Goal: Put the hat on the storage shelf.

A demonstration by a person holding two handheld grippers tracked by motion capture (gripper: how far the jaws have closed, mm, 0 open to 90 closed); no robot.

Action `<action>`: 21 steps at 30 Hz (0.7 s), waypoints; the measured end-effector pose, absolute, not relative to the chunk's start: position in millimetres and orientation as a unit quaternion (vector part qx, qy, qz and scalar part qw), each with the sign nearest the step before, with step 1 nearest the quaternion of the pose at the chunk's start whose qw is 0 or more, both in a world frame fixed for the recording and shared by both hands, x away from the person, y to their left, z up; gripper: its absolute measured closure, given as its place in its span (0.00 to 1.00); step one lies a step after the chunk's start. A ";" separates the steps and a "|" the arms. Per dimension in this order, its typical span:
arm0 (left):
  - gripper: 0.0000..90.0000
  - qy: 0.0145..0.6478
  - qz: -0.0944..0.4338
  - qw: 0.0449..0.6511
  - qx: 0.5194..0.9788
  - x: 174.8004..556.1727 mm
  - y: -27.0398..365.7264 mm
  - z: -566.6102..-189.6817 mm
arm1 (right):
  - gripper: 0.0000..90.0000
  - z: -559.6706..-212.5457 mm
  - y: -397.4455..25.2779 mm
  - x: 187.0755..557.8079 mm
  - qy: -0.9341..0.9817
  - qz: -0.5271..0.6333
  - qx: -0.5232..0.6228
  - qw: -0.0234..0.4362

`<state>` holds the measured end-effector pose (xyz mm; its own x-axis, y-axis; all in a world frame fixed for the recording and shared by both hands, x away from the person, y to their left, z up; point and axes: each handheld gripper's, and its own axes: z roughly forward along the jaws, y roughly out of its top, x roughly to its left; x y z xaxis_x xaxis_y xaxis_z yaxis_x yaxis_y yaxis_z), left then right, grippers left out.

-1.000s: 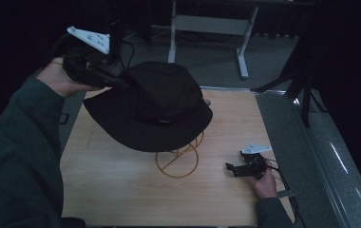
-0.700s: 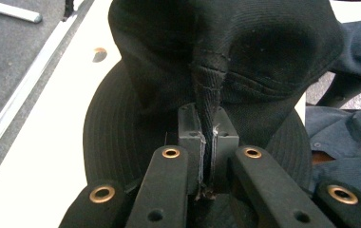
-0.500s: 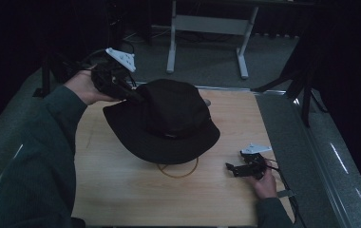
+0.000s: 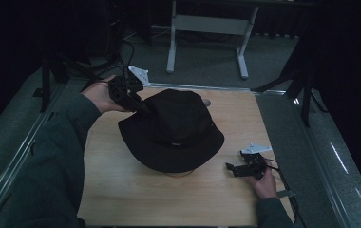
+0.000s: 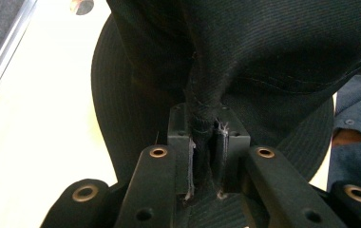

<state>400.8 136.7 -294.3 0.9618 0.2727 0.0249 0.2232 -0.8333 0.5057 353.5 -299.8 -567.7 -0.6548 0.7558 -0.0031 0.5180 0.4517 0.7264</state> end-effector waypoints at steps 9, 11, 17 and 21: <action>0.68 0.141 0.044 0.251 0.957 405.1 125.4 -308.3 | 0.13 -567.6 -299.8 353.4 0.836 0.359 0.381 0.166; 0.61 0.151 0.041 0.255 0.954 405.5 126.8 -311.0 | 0.13 -567.6 -299.7 353.4 0.836 0.359 0.382 0.165; 0.43 0.169 0.047 0.292 0.940 401.1 144.8 -309.2 | 0.13 -567.7 -299.8 353.4 0.836 0.359 0.381 0.165; 0.33 0.183 0.070 0.317 0.928 394.0 161.8 -303.8 | 0.13 -567.7 -299.7 353.4 0.836 0.359 0.381 0.165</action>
